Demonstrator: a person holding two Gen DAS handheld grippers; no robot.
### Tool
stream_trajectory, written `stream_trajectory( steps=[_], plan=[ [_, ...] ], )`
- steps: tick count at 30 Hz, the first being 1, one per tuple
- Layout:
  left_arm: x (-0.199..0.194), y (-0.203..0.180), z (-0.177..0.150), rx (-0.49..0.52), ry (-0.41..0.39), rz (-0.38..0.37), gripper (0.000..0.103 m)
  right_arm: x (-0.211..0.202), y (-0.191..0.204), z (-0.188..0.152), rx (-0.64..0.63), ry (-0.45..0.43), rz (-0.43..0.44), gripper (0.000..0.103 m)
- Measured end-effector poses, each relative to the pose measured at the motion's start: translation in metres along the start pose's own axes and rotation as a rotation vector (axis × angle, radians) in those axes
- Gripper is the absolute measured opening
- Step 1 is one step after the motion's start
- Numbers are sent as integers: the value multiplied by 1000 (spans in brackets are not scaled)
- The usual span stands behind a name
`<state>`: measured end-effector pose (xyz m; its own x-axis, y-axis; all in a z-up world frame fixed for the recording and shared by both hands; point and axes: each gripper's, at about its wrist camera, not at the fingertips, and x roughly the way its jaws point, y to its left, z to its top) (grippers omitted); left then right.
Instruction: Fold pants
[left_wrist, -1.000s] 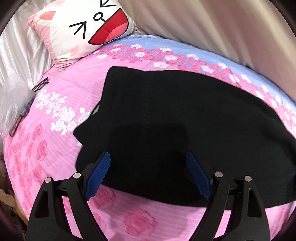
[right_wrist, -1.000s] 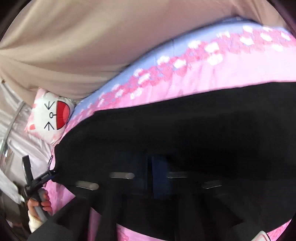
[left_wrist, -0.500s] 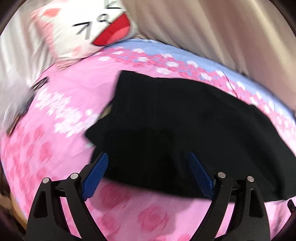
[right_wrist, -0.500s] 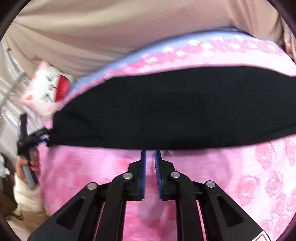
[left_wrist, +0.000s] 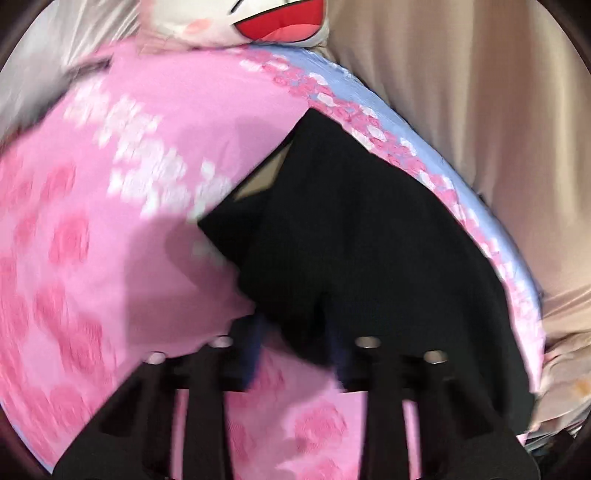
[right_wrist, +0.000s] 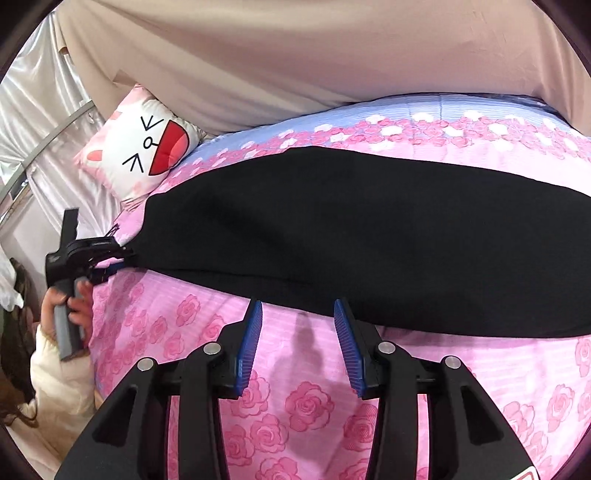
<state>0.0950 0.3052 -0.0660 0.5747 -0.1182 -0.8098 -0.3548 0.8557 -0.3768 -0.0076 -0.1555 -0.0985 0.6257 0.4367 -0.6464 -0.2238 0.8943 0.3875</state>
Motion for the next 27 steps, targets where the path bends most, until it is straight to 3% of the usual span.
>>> stream_trajectory(
  steps=[2, 5, 7, 9, 12, 14, 17, 19, 20, 21, 23, 27],
  plan=[
    [-17, -10, 17, 54, -56, -10, 15, 1, 1, 0, -4, 4, -33, 41],
    [-47, -23, 33, 150, -170, 56, 17, -5, 0, -2, -17, -12, -62, 42],
    [-25, -19, 42, 166, -87, 96, 19, -3, -6, -3, -3, -10, -78, 44],
    [17, -9, 39, 189, 0, 208, 22, 0, -20, -5, 44, 7, -92, 44],
    [-8, -17, 22, 237, -73, 265, 24, -17, -36, -6, 77, -25, -115, 44],
    [-30, -18, 18, 212, -123, 286, 26, -32, -52, -5, 98, -53, -160, 47],
    [-60, -28, 17, 218, -233, 392, 24, -52, -85, 0, 147, -90, -249, 49],
    [-66, -39, 17, 246, -249, 389, 26, -67, -112, 5, 190, -121, -314, 49],
    [-66, -48, 15, 259, -255, 370, 32, -75, -126, 6, 206, -135, -343, 49],
    [-66, -62, 11, 281, -260, 343, 45, -83, -140, 8, 224, -146, -383, 49],
    [-61, -88, 0, 328, -268, 313, 57, -102, -181, 10, 275, -160, -487, 49],
    [-39, -157, -31, 445, -254, 238, 62, -142, -260, 13, 352, -195, -645, 49]
  ],
)
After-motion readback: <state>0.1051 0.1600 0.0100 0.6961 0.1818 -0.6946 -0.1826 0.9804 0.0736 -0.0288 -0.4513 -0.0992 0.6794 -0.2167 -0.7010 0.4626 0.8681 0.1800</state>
